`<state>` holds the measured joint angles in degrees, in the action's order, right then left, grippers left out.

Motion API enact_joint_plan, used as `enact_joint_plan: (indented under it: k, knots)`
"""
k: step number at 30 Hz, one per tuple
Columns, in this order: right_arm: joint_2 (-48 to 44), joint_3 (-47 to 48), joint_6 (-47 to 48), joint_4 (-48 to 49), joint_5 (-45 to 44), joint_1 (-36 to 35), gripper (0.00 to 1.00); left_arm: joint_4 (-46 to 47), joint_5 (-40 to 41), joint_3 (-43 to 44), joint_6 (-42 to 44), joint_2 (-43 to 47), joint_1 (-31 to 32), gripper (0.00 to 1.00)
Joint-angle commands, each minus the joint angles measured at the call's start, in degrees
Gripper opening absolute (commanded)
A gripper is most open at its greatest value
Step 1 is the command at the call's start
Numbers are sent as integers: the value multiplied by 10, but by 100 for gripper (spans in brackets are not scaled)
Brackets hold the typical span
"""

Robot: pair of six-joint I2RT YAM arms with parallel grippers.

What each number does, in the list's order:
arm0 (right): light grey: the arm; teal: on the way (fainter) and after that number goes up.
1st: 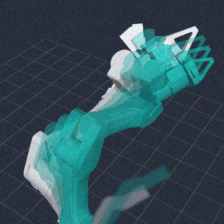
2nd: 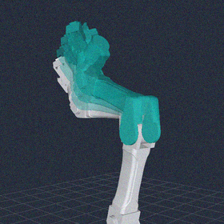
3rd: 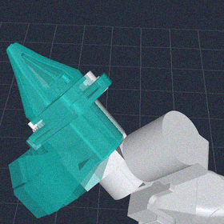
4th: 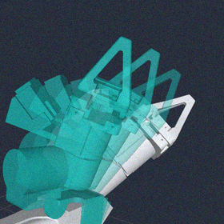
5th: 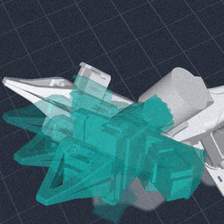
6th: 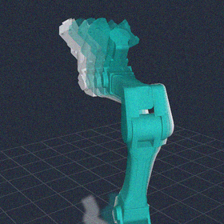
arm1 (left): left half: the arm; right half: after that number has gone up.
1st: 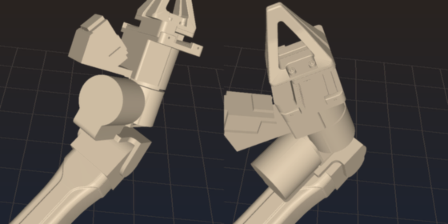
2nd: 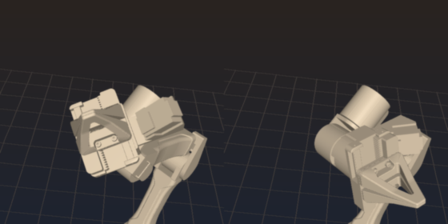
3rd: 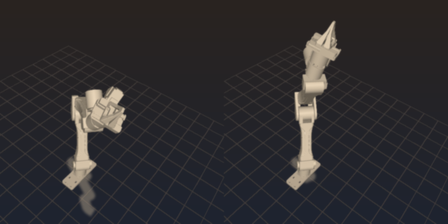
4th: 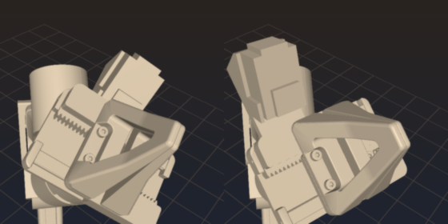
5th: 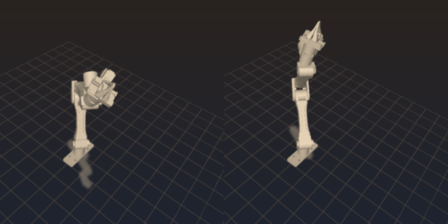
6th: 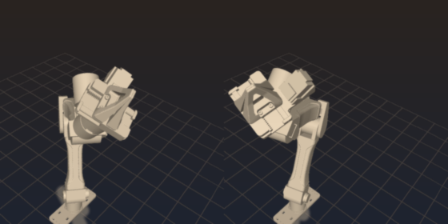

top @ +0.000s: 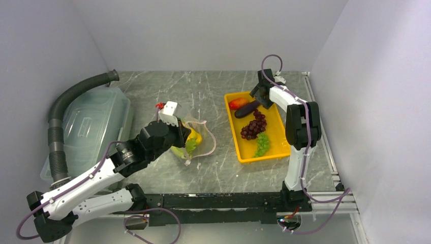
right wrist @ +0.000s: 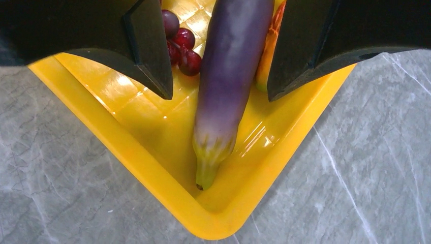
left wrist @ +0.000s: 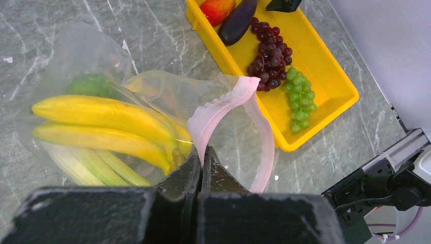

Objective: Place the food in the zip-top bag and seal the zipper
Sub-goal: Pick up the fake vegetable from the bin.

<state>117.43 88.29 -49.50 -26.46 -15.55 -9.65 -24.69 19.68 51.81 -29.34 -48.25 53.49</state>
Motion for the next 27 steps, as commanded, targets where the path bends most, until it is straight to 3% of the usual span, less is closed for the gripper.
enact_joint_plan:
  k: [1, 12, 20, 27]
  knots:
    - [15, 35, -17, 14, -15, 4, 71, 41, -19, 23, 9, 0, 1, 0]
    - [56, 39, -25, 25, -4, 5, 64, 39, -18, 31, 18, -7, 1, 0]
    - [82, 34, -23, 36, 15, 7, 46, 39, -16, 35, 24, -14, 1, 0]
    - [73, 19, -22, 51, 25, 12, 18, 34, -17, 40, 24, -16, 2, 0]
